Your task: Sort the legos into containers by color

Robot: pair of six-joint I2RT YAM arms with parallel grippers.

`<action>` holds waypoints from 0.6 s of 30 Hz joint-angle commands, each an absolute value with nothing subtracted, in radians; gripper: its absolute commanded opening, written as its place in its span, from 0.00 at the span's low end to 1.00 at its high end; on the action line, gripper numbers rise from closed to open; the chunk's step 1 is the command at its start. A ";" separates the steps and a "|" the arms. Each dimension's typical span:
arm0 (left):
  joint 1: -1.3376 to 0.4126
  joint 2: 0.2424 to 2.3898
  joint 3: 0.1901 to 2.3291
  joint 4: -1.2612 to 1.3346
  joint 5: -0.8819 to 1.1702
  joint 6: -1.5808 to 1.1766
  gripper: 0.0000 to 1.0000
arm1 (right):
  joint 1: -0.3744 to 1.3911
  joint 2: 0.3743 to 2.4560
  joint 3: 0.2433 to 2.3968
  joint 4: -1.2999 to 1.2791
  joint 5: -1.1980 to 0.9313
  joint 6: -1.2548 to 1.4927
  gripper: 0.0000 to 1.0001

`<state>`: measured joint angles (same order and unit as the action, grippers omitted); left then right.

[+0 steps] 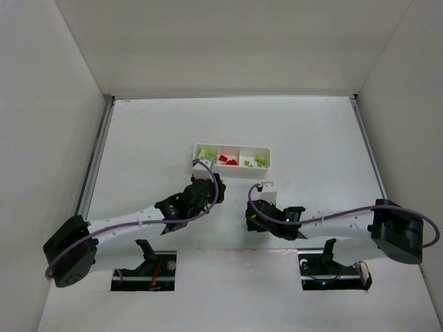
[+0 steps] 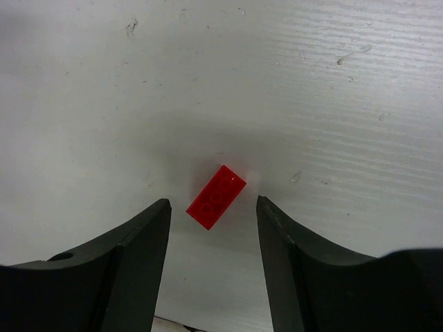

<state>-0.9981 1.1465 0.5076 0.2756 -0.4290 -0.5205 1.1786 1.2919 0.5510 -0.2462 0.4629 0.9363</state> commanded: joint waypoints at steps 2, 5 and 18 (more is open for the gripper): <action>-0.944 1.034 0.473 0.229 -0.451 -0.538 0.20 | 1.185 1.364 0.620 -0.215 0.483 0.959 0.51; -0.904 0.959 0.451 0.206 -0.451 -0.538 0.20 | 1.185 1.404 0.650 -0.236 0.505 0.959 0.36; -0.636 0.716 0.460 0.104 -0.318 -0.650 0.21 | 1.066 1.437 0.906 -0.134 0.543 0.683 0.25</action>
<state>-0.6491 0.7090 0.4503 0.1184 -0.3737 -0.6193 1.1229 1.4166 0.8074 -0.2413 0.5140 0.8158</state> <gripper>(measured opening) 0.348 0.263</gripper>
